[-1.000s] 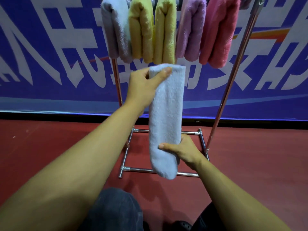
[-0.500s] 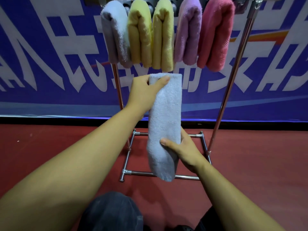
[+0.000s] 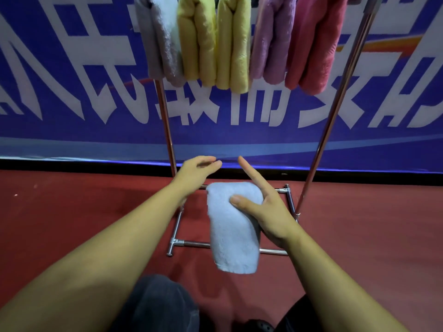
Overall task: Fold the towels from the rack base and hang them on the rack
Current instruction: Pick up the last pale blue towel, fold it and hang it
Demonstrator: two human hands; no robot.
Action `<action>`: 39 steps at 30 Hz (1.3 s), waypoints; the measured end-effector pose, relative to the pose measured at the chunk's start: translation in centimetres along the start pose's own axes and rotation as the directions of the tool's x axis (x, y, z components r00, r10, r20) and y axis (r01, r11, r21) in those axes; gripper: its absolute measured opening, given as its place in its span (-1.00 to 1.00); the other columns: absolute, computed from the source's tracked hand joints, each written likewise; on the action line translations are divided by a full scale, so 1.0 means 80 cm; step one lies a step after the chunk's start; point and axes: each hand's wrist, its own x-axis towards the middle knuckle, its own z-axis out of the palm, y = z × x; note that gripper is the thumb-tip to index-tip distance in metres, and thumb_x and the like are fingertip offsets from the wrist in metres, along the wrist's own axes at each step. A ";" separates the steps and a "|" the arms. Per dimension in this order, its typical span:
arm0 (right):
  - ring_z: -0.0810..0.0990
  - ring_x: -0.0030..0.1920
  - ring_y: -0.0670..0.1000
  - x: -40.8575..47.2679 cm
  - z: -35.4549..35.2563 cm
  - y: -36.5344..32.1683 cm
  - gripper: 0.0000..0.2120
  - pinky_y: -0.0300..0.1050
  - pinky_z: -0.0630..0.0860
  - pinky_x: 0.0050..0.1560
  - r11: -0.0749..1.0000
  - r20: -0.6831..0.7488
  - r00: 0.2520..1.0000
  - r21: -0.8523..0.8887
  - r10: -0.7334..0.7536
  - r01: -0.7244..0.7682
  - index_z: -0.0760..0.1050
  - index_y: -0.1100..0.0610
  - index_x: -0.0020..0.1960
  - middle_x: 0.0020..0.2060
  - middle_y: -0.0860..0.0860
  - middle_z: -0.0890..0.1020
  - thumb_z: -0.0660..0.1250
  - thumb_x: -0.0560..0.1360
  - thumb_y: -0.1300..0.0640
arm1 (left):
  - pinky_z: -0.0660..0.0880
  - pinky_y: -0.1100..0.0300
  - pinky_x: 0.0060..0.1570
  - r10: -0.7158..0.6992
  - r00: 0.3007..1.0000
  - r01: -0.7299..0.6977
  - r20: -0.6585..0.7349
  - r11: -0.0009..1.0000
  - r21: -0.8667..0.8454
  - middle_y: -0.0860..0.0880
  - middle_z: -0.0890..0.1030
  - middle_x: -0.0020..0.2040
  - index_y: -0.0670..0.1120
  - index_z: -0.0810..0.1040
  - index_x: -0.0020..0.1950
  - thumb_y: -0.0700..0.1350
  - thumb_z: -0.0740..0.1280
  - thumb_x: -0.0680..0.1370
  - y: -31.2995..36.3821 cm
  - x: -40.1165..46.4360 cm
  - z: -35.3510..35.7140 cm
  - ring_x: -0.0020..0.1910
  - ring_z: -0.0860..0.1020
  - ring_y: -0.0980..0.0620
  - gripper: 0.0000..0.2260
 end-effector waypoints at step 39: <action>0.73 -0.03 -0.12 0.013 0.018 0.051 -0.65 -0.18 0.61 -0.04 0.943 -0.189 0.952 -0.185 0.241 -0.276 0.66 0.02 0.06 -0.06 -0.09 0.77 0.21 0.67 -0.18 | 0.55 0.29 -0.07 0.049 0.980 -0.103 -0.194 0.954 -0.281 0.12 0.73 -0.03 0.07 0.62 0.16 0.07 0.34 0.63 -0.028 -0.090 0.064 -0.06 0.69 0.23 -0.83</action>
